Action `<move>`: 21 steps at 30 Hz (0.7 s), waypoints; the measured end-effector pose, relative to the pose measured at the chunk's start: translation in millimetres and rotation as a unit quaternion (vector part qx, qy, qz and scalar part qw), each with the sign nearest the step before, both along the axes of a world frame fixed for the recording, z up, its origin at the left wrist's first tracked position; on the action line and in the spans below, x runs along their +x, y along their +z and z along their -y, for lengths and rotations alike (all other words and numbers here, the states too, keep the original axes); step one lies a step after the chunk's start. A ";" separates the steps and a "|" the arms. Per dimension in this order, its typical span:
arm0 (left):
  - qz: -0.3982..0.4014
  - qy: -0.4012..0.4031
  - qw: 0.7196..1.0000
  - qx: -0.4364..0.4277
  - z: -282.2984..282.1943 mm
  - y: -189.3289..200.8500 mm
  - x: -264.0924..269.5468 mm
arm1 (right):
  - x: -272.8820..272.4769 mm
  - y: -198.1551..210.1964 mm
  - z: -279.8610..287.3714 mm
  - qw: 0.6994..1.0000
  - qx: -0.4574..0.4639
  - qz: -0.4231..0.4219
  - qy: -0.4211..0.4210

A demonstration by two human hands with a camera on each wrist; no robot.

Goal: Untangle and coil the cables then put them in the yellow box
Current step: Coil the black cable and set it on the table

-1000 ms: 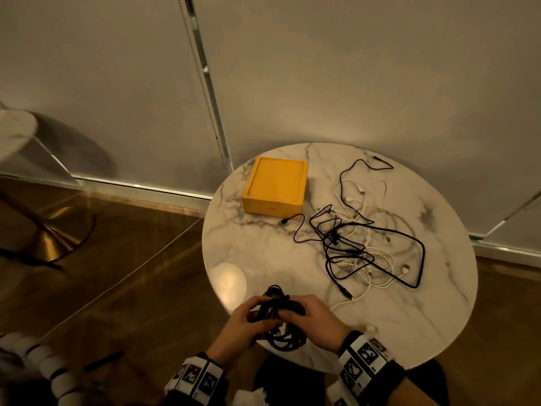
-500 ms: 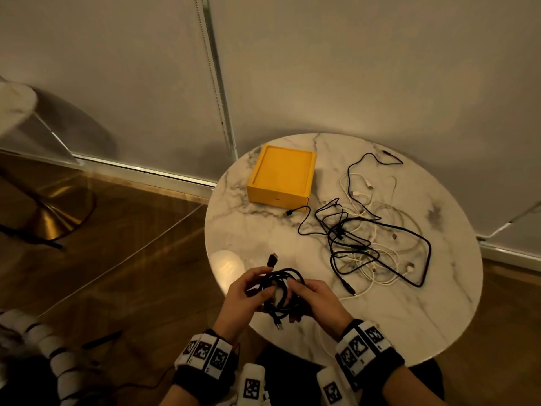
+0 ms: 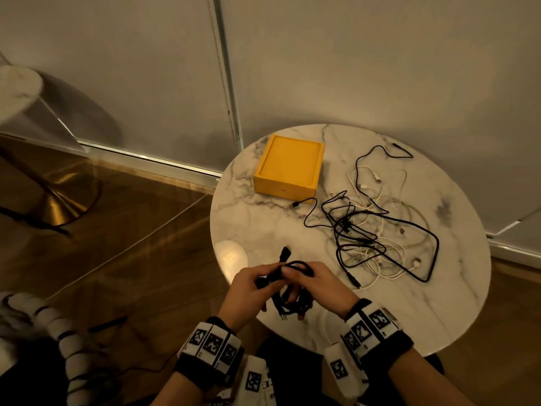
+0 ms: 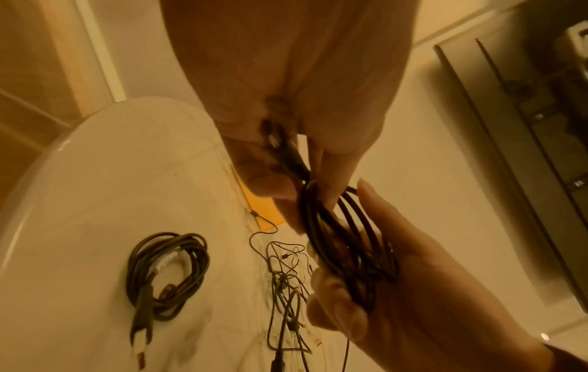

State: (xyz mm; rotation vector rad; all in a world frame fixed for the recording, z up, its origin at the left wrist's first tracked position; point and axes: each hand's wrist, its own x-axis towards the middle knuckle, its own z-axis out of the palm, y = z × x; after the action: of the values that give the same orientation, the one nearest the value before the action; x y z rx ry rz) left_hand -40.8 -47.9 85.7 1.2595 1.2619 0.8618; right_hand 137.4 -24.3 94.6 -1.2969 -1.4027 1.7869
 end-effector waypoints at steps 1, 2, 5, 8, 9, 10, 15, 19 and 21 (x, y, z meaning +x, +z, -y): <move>-0.012 -0.008 1.000 0.007 -0.8 1.8 0.8 | -0.1 3.0 -0.1 1.000 0.005 0.005 0.005; -0.013 -0.011 1.000 0.009 -1.6 3.8 1.0 | -0.5 5.8 0.6 1.000 0.006 0.003 0.002; 0.050 0.012 0.999 -0.002 -6.0 7.3 1.3 | 0.4 9.0 4.2 0.998 0.028 -0.036 -0.031; 0.125 0.031 0.992 -0.014 -8.1 7.6 2.5 | -2.0 9.2 9.7 0.994 0.050 -0.066 -0.071; 0.141 0.035 0.989 -0.018 -7.8 8.1 4.0 | -3.1 8.1 10.5 0.993 0.047 -0.075 -0.084; 0.159 0.043 0.986 -0.024 -7.5 8.6 5.7 | -3.6 8.5 11.2 0.991 0.039 -0.087 -0.090; 0.178 0.082 0.981 -0.006 -7.5 12.1 11.2 | -2.1 12.5 9.6 0.983 -0.043 -0.145 -0.107; 0.144 0.063 0.986 0.053 -8.7 13.8 8.9 | 1.6 11.3 5.7 0.981 -0.083 -0.134 -0.113; 0.080 0.030 0.991 0.105 -9.2 13.9 4.6 | 3.5 11.9 3.3 0.981 -0.113 -0.122 -0.103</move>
State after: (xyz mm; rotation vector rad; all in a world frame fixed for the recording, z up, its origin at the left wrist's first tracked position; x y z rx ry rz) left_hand -36.2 -38.6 99.6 1.2928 1.1079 1.1396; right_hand 140.9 -27.5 106.5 -1.2330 -0.9210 1.9246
